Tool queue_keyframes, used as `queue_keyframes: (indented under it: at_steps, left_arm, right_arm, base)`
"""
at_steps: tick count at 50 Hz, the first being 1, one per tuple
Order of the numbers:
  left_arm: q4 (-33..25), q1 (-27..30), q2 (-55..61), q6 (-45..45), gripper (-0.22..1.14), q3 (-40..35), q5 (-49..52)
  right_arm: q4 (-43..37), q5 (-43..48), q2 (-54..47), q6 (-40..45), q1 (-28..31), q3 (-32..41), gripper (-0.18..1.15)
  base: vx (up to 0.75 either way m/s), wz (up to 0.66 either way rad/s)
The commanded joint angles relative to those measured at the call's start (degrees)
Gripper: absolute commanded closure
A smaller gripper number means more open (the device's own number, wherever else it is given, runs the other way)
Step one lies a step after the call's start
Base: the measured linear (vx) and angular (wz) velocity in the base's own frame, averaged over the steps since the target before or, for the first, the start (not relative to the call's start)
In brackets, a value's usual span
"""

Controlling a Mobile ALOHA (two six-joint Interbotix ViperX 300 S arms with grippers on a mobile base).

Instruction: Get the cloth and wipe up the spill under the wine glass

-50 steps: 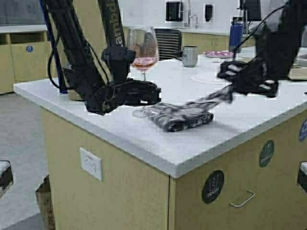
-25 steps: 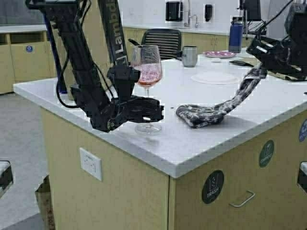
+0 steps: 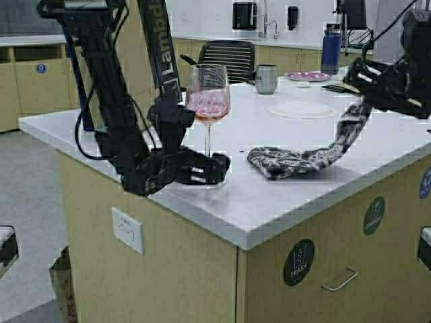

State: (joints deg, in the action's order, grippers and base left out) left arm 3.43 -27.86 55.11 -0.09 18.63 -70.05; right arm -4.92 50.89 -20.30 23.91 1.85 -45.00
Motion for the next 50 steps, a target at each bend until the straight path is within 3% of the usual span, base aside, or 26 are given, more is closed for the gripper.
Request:
queue_keyframes:
  at_steps: [1,12,22,36,50]
  left_arm:
    - [-0.26,-0.09,-5.54,0.26,-0.06,7.91,-7.91]
    - [-0.35,-0.26,-10.37,0.26,-0.06,24.87,-20.39]
    - [-1.05,-0.35,-16.17,0.35,-0.06,35.42,-22.41]
    - [-2.64,-0.35,-28.04,0.09,-0.06,43.86,-18.54]
    - [-3.34,-0.26,-43.68,0.09,-0.06,46.76,-6.59]
  right_arm:
    - [0.62,0.88,1.85,0.09,0.79,-2.81,0.91]
    - [2.55,1.85,3.69,-2.29,8.17,-8.00,0.91]
    - [3.34,-0.97,7.82,-6.06,12.48,-10.37,0.91]
    - [7.65,-22.32,18.46,-8.79,13.71,-9.67,0.91]
    - [10.63,-42.89,29.53,-10.99,13.71,-5.10,0.91]
  base:
    - [0.00,0.00]
    - [0.00,0.00]
    - [0.00,0.00]
    - [0.00,0.00]
    - [0.00,0.00]
